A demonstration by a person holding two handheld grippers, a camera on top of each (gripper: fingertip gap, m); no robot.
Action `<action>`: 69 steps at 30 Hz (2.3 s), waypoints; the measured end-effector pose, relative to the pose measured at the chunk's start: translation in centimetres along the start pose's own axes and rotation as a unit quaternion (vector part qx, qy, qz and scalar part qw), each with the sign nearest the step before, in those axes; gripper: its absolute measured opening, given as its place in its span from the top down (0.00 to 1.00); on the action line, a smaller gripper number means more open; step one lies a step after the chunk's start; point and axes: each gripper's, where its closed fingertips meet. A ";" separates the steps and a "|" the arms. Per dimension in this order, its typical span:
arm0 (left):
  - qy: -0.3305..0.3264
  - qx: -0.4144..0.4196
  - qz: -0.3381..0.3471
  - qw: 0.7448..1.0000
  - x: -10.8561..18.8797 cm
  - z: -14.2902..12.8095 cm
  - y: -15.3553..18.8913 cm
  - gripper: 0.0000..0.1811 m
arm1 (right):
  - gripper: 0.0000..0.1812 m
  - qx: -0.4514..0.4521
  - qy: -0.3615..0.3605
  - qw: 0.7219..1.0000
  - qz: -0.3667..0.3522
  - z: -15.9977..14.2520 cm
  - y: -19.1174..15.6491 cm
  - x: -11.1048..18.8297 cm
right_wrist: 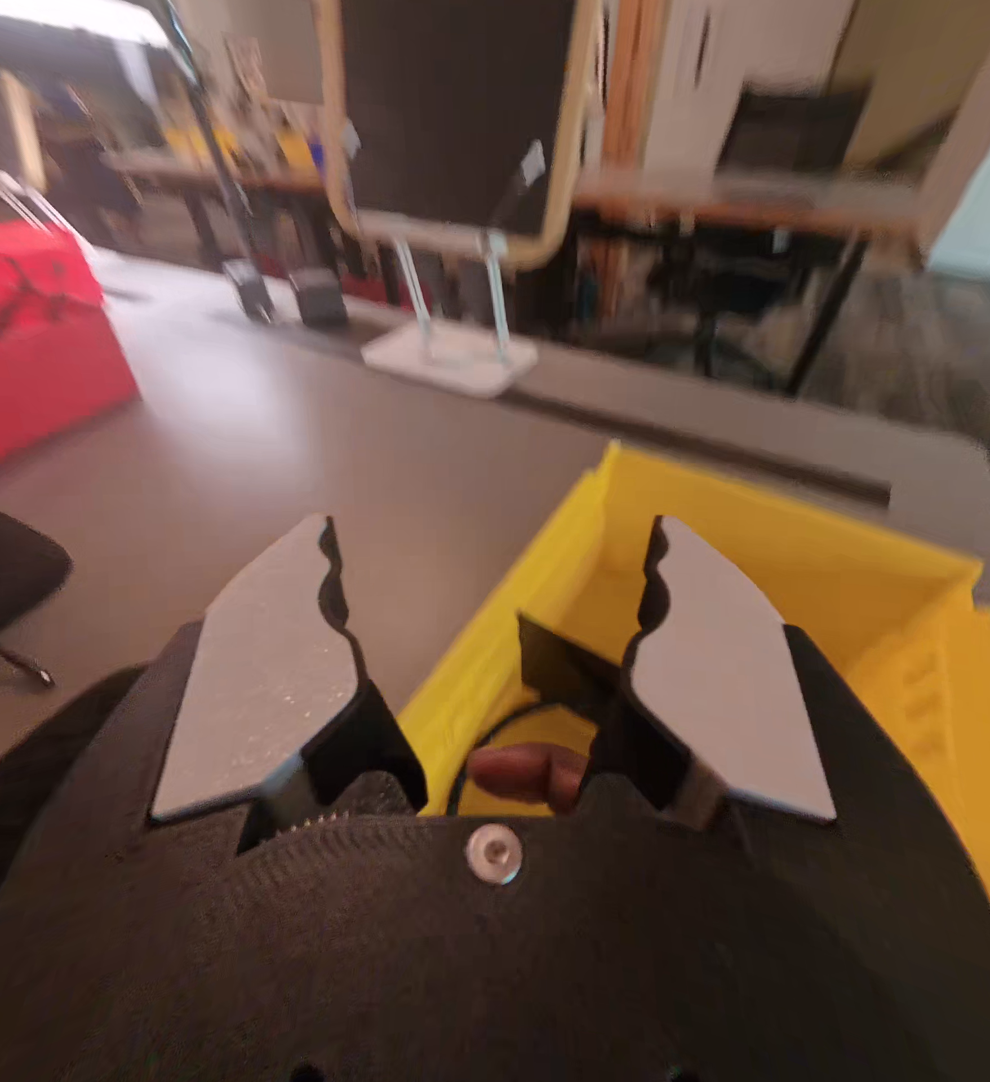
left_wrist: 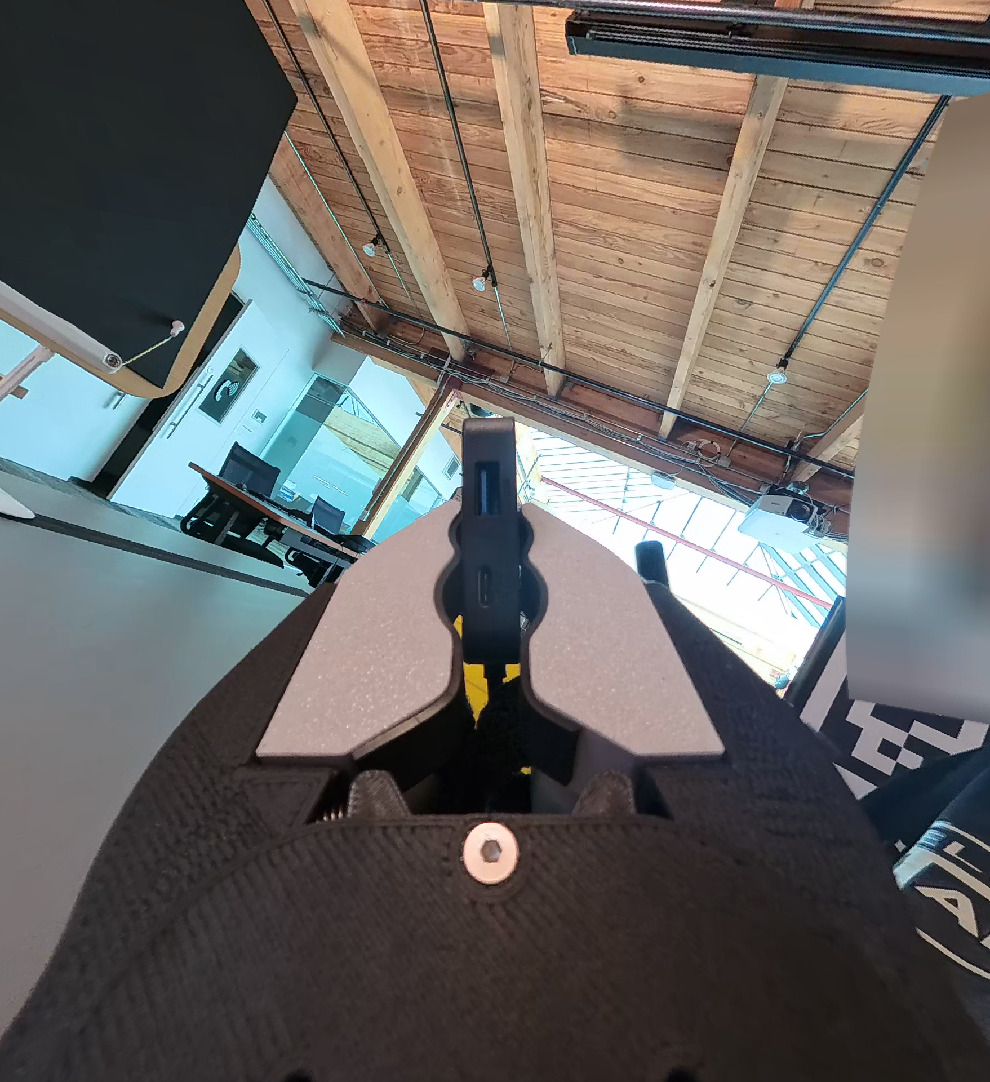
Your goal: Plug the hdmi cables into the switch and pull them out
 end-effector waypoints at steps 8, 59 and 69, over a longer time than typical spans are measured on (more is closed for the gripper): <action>-0.013 -0.011 -0.005 1.000 -0.3 -0.4 0.3 0.93 | 0.33 -0.002 0.537 0.829 0.156 13.1 -10.8 9.6; 0.002 -0.119 0.023 0.993 -1.7 -1.1 1.3 0.45 | 0.93 0.329 0.172 0.927 0.058 10.6 -1.2 -2.3; 0.007 -0.100 0.022 0.995 -1.6 -0.9 1.0 0.47 | 0.92 0.346 -0.104 0.931 0.058 -0.8 8.3 -7.5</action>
Point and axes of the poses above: each gripper's, where its closed fingertips meet, x back along the fingers, z out of its top, y = z × x across the jaws, and after that the axes turned 8 degrees about -y, right-handed
